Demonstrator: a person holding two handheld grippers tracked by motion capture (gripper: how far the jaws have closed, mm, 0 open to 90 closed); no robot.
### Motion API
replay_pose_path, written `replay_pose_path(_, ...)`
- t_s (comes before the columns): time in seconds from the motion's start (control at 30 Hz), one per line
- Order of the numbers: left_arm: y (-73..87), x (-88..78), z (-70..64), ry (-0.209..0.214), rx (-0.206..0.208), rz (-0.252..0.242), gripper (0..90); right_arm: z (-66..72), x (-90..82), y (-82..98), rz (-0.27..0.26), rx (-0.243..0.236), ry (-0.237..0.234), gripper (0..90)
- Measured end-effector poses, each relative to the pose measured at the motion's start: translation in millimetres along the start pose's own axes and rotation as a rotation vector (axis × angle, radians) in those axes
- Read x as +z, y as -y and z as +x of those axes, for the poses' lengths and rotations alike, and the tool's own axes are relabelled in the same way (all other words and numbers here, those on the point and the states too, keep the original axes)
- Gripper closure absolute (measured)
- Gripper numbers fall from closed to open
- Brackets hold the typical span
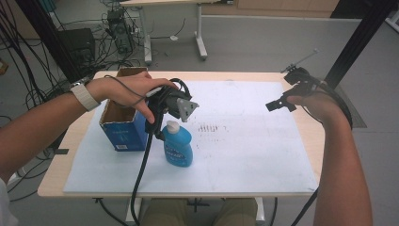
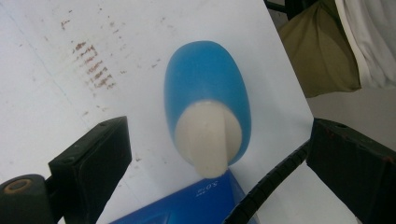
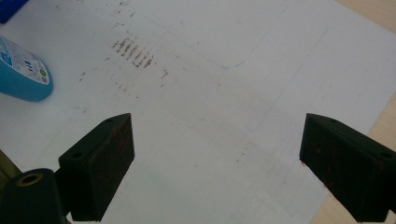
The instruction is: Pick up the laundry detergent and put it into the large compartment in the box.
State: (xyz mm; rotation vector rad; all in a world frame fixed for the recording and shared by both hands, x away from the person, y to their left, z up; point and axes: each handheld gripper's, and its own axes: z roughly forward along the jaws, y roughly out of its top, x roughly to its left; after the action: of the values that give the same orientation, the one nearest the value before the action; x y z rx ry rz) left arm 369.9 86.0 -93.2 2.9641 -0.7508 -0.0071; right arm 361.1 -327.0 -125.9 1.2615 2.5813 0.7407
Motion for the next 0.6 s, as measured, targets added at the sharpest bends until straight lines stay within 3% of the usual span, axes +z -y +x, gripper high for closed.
replay_pose_path(0.6,-0.5,11.2,8.3,0.014,-0.001,-0.007,7.3,-1.2,-0.5,3.5,0.001,0.008,0.004,10.3)
